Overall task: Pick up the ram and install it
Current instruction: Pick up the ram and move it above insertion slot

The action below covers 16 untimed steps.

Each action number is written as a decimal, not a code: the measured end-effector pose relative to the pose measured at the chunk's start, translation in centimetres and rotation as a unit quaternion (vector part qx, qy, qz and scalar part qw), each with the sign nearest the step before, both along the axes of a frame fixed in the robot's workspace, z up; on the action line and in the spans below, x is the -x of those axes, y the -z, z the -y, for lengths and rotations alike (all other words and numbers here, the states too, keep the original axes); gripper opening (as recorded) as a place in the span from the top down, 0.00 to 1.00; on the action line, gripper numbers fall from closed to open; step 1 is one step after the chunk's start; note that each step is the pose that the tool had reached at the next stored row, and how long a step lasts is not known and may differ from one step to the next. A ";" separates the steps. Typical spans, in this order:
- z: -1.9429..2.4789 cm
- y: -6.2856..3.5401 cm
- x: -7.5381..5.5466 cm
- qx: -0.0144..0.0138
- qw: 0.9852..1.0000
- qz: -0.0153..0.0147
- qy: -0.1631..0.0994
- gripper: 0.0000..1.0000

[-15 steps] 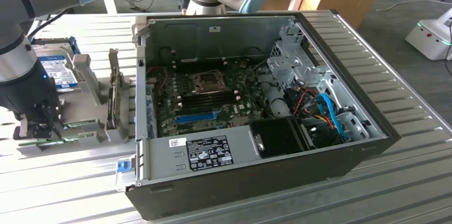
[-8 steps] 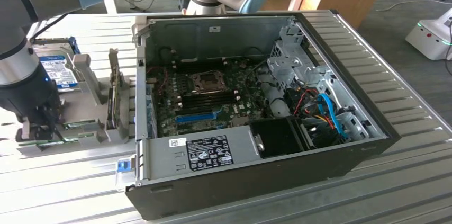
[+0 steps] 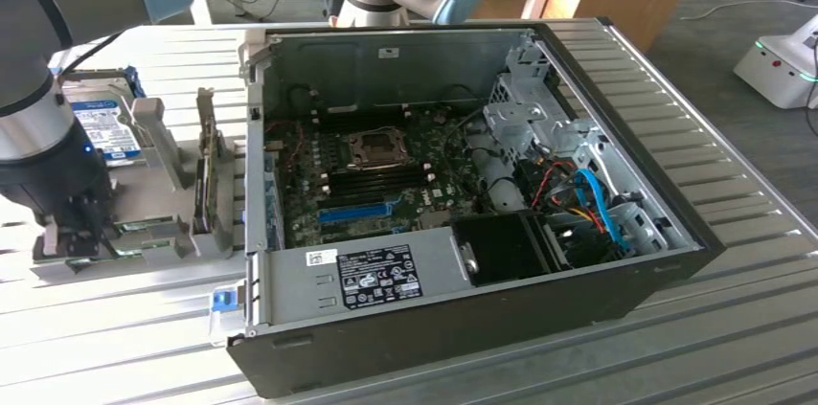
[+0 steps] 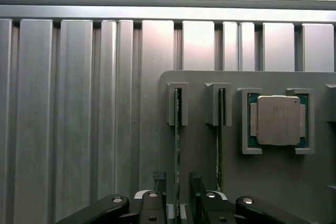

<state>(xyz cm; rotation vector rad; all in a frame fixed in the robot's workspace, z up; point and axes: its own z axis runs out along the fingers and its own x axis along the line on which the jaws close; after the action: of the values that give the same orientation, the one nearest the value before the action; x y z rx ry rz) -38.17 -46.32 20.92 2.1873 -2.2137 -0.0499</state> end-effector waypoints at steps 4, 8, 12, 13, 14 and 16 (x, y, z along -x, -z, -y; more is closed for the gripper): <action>0.00 0.34 0.0 0.000 1.000 0.000 0.000 0.69; 0.00 0.67 0.0 0.000 1.000 0.000 0.000 0.69; 0.01 0.87 0.0 0.000 1.000 0.000 0.000 0.69; 0.01 0.88 0.0 0.000 1.000 0.000 0.000 0.69; 0.00 0.89 0.0 0.000 1.000 0.000 0.000 0.69; 0.00 0.90 0.0 0.000 1.000 0.000 0.000 0.69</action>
<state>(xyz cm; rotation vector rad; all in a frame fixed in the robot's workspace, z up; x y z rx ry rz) -38.17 -46.33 20.03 2.1869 -2.2132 -0.0490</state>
